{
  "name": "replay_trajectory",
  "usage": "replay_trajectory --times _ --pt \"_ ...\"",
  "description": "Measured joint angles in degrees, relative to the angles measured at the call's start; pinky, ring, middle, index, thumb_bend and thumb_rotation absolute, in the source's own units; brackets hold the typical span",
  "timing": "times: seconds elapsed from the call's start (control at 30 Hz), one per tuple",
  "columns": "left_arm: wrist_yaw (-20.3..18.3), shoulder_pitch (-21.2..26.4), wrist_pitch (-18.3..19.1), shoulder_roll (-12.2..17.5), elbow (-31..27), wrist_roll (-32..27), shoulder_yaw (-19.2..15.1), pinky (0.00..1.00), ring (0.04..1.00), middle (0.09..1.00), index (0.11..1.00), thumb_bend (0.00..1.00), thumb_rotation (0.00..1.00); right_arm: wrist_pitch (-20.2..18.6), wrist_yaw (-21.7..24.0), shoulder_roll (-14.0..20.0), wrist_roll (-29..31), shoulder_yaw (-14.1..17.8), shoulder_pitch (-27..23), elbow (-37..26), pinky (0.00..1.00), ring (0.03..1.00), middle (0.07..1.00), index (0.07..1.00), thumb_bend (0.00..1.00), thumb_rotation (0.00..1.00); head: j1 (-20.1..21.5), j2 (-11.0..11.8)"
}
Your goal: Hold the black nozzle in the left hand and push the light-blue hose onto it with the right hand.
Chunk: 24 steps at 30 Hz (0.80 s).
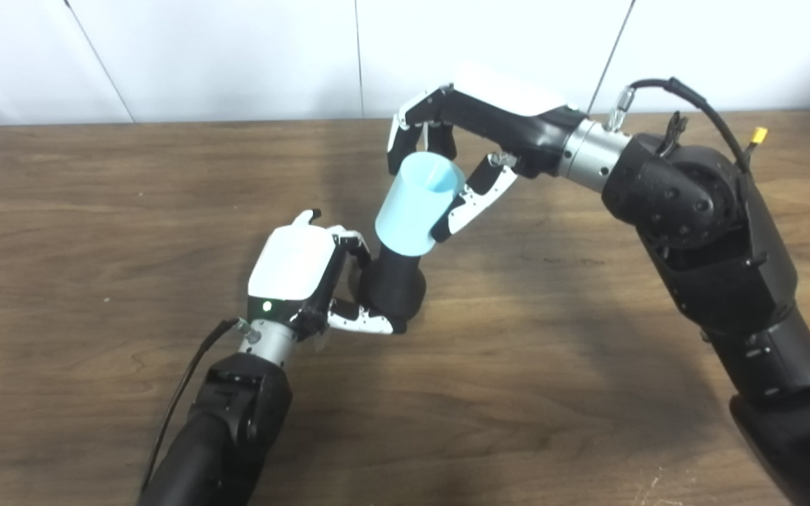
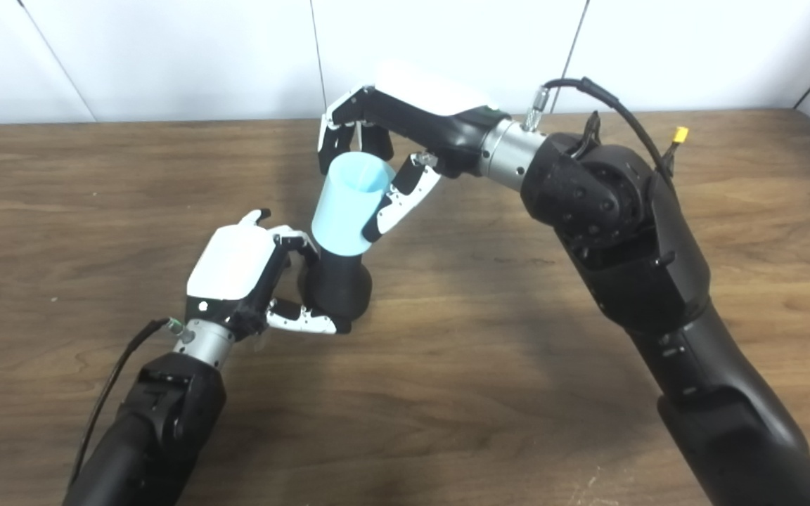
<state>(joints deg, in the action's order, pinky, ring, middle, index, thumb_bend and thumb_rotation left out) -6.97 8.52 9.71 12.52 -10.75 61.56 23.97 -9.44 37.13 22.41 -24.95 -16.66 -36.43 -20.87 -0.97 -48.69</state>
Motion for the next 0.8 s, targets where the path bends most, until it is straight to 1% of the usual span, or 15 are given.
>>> replay_trajectory --times 0.37,0.8 --pt "-0.16 -0.05 0.0 -0.05 -0.12 0.0 0.02 0.92 0.723 0.651 0.484 0.52 0.05 0.65 0.87 0.44 -1.45 -2.07 -0.4 0.64 0.39 0.402 0.499 0.508 0.52 0.0 0.35 -0.44" --pt "-0.41 -0.15 0.0 -0.1 -0.27 0.02 0.01 0.92 0.72 0.651 0.484 0.52 0.04 1.02 1.5 0.49 -2.37 -4.37 -1.31 1.51 0.39 0.388 0.507 0.518 0.51 0.0 0.53 -0.88"
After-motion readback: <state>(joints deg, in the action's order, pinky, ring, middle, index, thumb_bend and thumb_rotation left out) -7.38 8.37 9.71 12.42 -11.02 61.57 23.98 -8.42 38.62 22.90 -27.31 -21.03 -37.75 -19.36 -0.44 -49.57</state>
